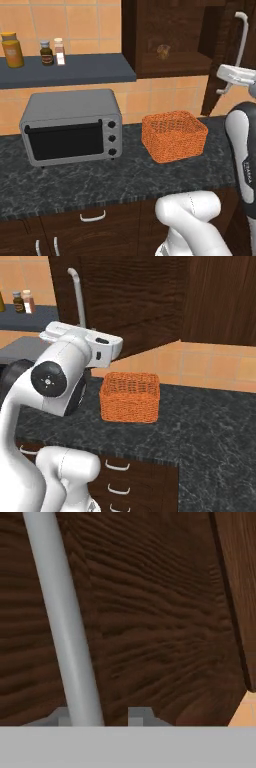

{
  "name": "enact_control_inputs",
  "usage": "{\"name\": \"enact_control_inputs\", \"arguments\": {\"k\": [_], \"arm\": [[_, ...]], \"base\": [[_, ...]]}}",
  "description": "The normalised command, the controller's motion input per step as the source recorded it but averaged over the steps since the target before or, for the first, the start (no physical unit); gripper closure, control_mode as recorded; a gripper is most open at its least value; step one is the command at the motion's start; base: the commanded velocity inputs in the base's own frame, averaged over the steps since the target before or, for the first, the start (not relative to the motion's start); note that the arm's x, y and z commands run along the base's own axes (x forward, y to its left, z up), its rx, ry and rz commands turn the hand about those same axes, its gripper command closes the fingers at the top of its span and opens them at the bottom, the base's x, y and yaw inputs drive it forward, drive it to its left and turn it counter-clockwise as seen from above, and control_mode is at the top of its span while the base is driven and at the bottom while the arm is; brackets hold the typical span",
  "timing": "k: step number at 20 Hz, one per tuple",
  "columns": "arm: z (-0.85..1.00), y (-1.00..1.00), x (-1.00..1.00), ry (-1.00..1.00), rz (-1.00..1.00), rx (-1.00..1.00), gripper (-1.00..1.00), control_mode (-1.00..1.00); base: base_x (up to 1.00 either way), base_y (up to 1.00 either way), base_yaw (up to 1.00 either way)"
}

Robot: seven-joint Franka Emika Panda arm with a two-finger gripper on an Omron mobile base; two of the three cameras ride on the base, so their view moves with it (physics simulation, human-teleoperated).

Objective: Open the cabinet, pick up the bread from the cabinet and place it in the basket. Then move the basket to the dining counter.

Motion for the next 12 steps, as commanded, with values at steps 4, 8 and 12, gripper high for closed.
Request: {"name": "enact_control_inputs", "arguments": {"k": [4,8,12], "arm": [[-0.07,-1.00,-1.00,0.00,0.00,0.02,1.00,-1.00],[-0.03,-0.49,-1.00,-0.19,0.00,0.12,1.00,-1.00],[0.00,0.61,-1.00,-0.32,-0.12,0.18,1.00,-1.00]], "base": [[0.00,0.00,0.00],[0.00,0.00,0.00],[0.00,0.00,0.00]]}}
